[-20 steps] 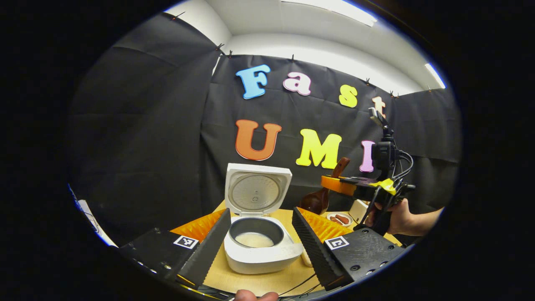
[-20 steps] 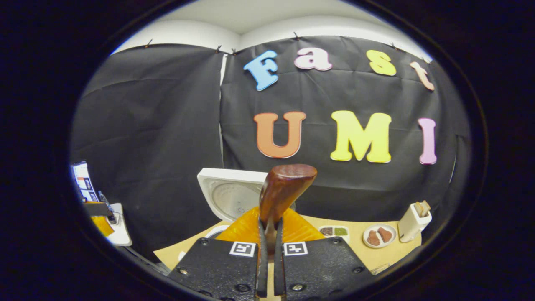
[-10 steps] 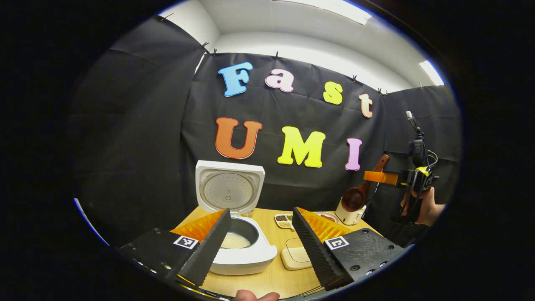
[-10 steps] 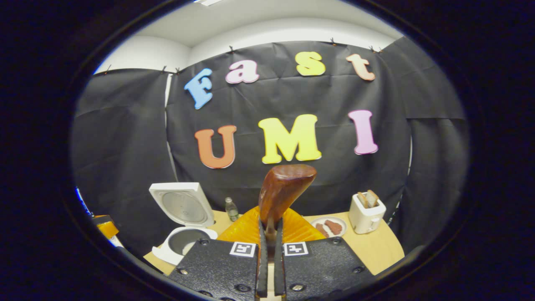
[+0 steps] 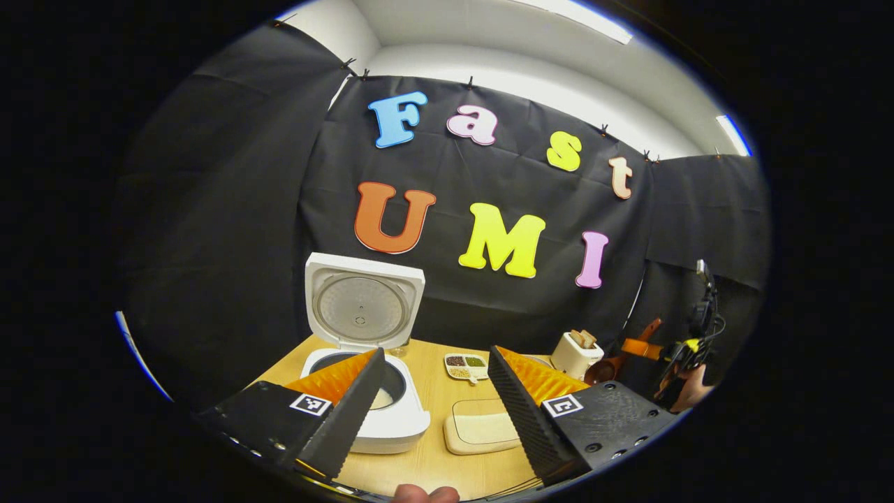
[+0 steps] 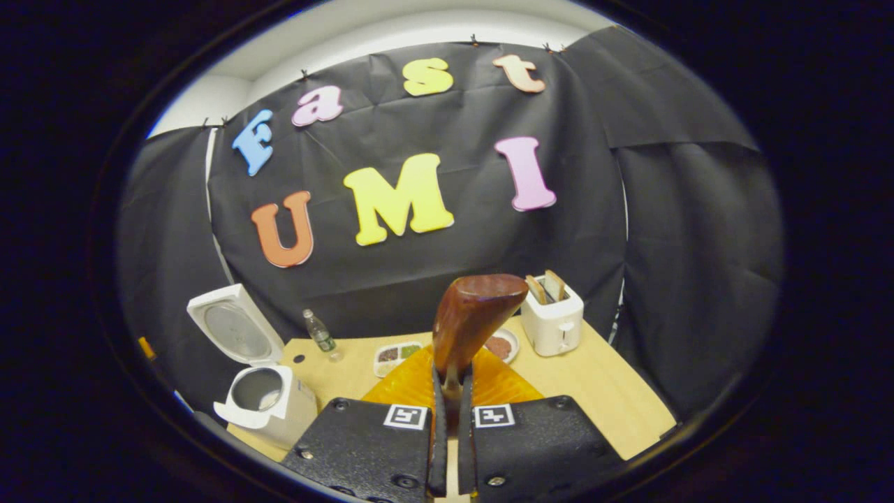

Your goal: Close the left gripper, press the button to open the rice cooker; take a wooden spoon from the chopstick holder with the right hand, scoop a spoonful of rice and pour it into the rice cooker, then put the wooden spoon back into the chopstick holder.

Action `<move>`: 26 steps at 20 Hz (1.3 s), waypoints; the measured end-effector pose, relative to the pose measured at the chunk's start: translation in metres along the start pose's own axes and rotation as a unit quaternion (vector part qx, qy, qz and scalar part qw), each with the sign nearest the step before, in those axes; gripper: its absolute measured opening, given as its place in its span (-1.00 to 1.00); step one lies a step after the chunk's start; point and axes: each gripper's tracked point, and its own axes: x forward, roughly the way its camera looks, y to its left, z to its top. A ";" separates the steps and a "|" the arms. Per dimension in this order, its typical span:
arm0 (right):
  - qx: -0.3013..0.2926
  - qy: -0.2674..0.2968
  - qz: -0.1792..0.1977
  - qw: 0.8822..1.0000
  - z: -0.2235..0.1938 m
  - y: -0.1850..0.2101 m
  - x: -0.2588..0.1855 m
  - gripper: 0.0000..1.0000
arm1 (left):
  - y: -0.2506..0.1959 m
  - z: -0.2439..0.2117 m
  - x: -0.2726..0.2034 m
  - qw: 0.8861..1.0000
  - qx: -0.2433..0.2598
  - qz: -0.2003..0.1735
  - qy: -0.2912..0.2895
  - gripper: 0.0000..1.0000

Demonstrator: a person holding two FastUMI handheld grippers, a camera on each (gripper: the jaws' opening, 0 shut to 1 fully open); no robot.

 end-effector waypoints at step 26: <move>0.016 0.099 0.015 0.995 -0.172 -0.063 0.120 -0.62 | -0.057 -0.013 0.029 0.997 0.050 0.028 0.048 0.89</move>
